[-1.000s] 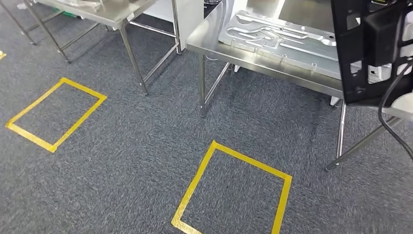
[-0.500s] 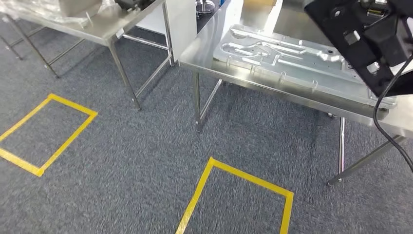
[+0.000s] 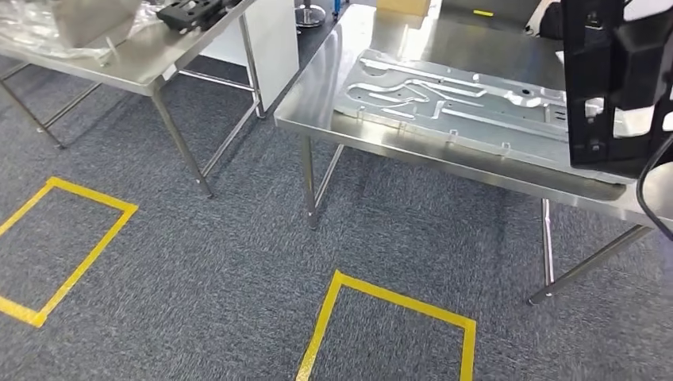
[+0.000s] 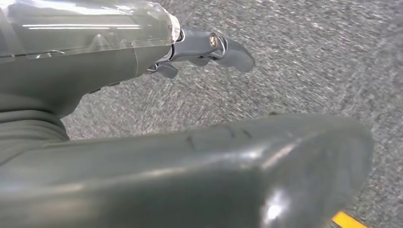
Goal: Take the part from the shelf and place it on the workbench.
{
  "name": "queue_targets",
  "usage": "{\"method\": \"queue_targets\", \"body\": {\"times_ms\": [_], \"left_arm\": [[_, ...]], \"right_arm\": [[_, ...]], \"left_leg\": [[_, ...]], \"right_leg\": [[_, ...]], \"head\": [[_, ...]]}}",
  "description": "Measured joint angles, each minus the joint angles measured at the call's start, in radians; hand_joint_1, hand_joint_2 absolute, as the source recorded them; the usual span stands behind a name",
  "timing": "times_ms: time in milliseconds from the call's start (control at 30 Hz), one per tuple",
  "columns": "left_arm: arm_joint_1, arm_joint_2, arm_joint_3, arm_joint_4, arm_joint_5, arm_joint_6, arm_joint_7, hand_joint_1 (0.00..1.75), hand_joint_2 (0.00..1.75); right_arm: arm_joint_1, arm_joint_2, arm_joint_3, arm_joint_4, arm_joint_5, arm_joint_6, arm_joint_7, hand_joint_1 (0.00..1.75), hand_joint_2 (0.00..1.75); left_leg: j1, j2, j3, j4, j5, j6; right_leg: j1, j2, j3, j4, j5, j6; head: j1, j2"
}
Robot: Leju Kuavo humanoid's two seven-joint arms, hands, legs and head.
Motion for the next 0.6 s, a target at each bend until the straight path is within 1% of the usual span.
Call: {"method": "queue_targets", "body": {"times_ms": [33,67,100,167,200,233,267,300,333,367,400,433,467,500,533,567,600], "left_arm": [[0.000,0.001,0.000,0.000,0.002,-0.001,0.000,0.00,0.00],[-0.001,0.002,0.000,0.000,0.005,-0.002,0.001,0.00,0.00],[-0.002,0.002,0.000,0.000,0.007,-0.003,0.002,0.00,0.00],[-0.003,0.003,0.000,0.000,0.010,-0.007,0.003,0.00,0.00],[-0.003,0.003,0.000,0.000,0.010,-0.008,0.005,0.00,0.00],[-0.003,0.003,0.000,0.000,0.010,-0.009,0.006,0.00,0.00],[-0.003,0.003,0.000,0.000,0.010,-0.010,0.008,0.00,0.00],[-0.003,0.003,0.000,0.000,0.010,-0.011,0.009,0.00,0.00],[-0.003,0.003,0.000,0.000,0.010,-0.012,0.010,0.00,0.00],[-0.003,0.004,0.000,0.000,0.010,-0.013,0.010,0.00,0.00],[-0.003,0.004,0.000,0.000,0.009,-0.014,0.011,0.00,0.00],[-0.002,0.006,0.000,0.000,0.009,-0.014,0.011,0.00,0.00],[-0.002,0.007,0.001,0.000,0.009,-0.015,0.012,0.00,0.00],[-0.001,0.007,0.001,0.000,0.008,-0.016,0.012,0.00,0.00],[-0.002,0.007,0.001,0.000,0.008,-0.017,0.012,0.00,0.00],[-0.003,0.007,0.001,0.000,0.008,-0.018,0.012,0.00,0.00],[-0.005,0.007,0.001,0.000,0.007,-0.018,0.012,0.00,0.00]], "right_arm": [[-0.002,0.000,0.000,-0.002,0.000,0.000,0.000,1.75,1.75],[-0.006,0.001,0.001,-0.003,0.000,0.000,0.000,1.75,1.75],[-0.009,0.003,0.002,-0.003,0.000,0.001,0.000,1.75,1.75],[-0.014,0.010,0.004,-0.002,0.000,0.000,0.002,1.75,1.75],[-0.014,0.014,0.006,-0.002,0.001,-0.001,0.003,1.75,1.75],[-0.011,0.018,0.008,-0.001,0.001,-0.003,0.006,1.75,1.75],[-0.008,0.021,0.009,-0.001,0.002,-0.006,0.010,1.75,1.75],[-0.004,0.023,0.010,0.000,0.003,-0.009,0.013,1.75,1.75],[-0.001,0.024,0.010,0.000,0.004,-0.013,0.016,1.75,1.75],[0.000,0.025,0.010,0.000,0.005,-0.016,0.018,1.75,1.75],[0.000,0.026,0.010,0.000,0.005,-0.018,0.018,1.75,1.75],[0.002,0.027,0.010,0.001,0.005,-0.020,0.019,1.75,1.75],[0.005,0.028,0.010,0.001,0.005,-0.021,0.019,1.75,1.75],[0.008,0.029,0.010,0.001,0.006,-0.021,0.020,1.75,1.75],[0.012,0.029,0.008,0.002,0.007,-0.022,0.021,1.75,1.75],[0.013,0.028,0.006,0.002,0.011,-0.023,0.024,1.75,1.75],[0.012,0.027,0.004,0.002,0.018,-0.025,0.028,1.75,1.75]], "left_leg": [[0.000,0.001,-0.001,0.009,-0.002,-0.006],[0.001,-0.009,-0.007,0.029,-0.011,-0.014],[0.004,-0.022,-0.021,0.058,-0.032,-0.021],[0.015,-0.049,-0.075,0.166,-0.095,-0.035],[0.021,-0.053,-0.106,0.222,-0.121,-0.039],[0.027,-0.054,-0.129,0.259,-0.131,-0.043],[0.031,-0.055,-0.138,0.262,-0.120,-0.047],[0.035,-0.058,-0.129,0.227,-0.088,-0.051],[0.037,-0.068,-0.108,0.163,-0.042,-0.055],[0.040,-0.088,-0.085,0.095,-0.004,-0.055],[0.041,-0.107,-0.066,0.037,0.015,-0.053],[0.040,-0.123,-0.055,0.002,0.026,-0.048],[0.039,-0.130,-0.051,-0.010,0.024,-0.043],[0.038,-0.123,-0.049,-0.017,0.024,-0.037],[0.038,-0.113,-0.045,-0.021,0.034,-0.030],[0.039,-0.102,-0.041,-0.027,0.037,-0.024],[0.040,-0.093,-0.038,-0.034,0.040,-0.017]], "right_leg": [[-0.005,0.010,0.005,-0.006,0.011,-0.003],[-0.011,0.020,0.010,-0.010,0.016,-0.005],[-0.015,0.028,0.013,-0.013,0.017,-0.007],[-0.022,0.049,0.014,-0.016,0.019,-0.008],[-0.024,0.061,0.013,-0.016,0.019,-0.008],[-0.026,0.073,0.012,-0.015,0.019,-0.007],[-0.028,0.085,0.012,-0.015,0.018,-0.005],[-0.030,0.098,0.013,-0.014,0.018,-0.002],[-0.032,0.109,0.015,-0.014,0.016,0.002],[-0.034,0.120,0.015,-0.014,0.016,0.006],[-0.037,0.131,0.013,-0.013,0.017,0.012],[-0.038,0.142,0.010,-0.013,0.018,0.019],[-0.040,0.153,0.007,-0.014,0.018,0.027],[-0.041,0.165,0.003,-0.016,0.020,0.036],[-0.042,0.166,0.001,-0.015,0.019,0.042],[-0.042,0.150,-0.003,-0.008,0.013,0.046],[-0.040,0.125,-0.016,0.016,-0.002,0.049]], "head": [[0.000,0.000],[-0.001,0.000],[0.000,0.000],[-0.001,0.000],[-0.001,0.000],[-0.001,0.000],[-0.001,0.000],[-0.001,0.000],[-0.001,0.000],[-0.001,0.000],[-0.001,0.000],[-0.001,0.000],[-0.001,0.000],[-0.001,0.000],[-0.001,0.000],[-0.001,0.000],[-0.001,0.000]]}}
